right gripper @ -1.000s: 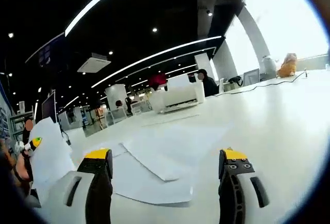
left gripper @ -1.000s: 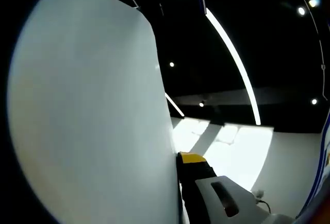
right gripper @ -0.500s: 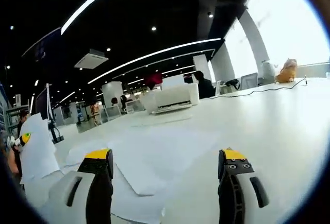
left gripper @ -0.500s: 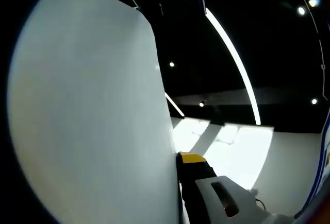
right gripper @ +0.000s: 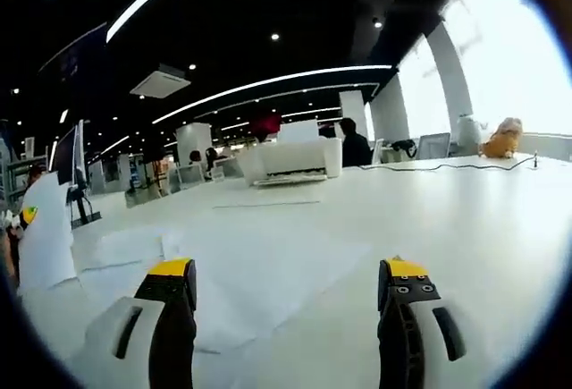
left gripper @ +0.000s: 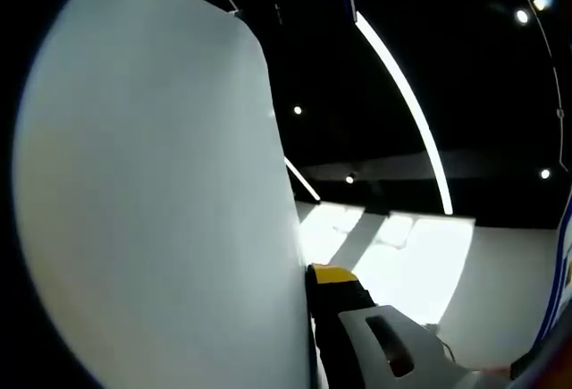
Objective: Organize the stack of printing papers by aligning and flattening the scattered papers on the table
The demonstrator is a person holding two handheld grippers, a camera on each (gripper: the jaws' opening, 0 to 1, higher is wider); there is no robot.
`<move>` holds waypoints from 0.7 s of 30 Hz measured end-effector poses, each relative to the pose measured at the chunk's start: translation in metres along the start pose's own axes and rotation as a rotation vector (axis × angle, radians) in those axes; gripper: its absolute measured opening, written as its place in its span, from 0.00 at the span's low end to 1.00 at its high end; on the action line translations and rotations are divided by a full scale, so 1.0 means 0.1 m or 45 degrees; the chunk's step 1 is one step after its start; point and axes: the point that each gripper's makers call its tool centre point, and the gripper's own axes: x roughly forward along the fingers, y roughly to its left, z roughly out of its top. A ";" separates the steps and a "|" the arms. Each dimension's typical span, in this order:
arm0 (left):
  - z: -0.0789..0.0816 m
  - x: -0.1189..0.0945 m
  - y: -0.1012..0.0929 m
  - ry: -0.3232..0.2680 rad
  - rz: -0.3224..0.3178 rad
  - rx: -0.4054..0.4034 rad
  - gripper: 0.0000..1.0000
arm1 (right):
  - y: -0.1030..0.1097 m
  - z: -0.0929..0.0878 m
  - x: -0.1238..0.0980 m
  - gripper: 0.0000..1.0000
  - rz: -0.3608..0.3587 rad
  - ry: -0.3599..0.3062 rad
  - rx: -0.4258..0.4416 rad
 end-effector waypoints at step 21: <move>-0.03 0.02 0.03 0.023 0.016 0.005 0.07 | -0.24 -0.11 0.51 0.69 0.005 0.146 -0.164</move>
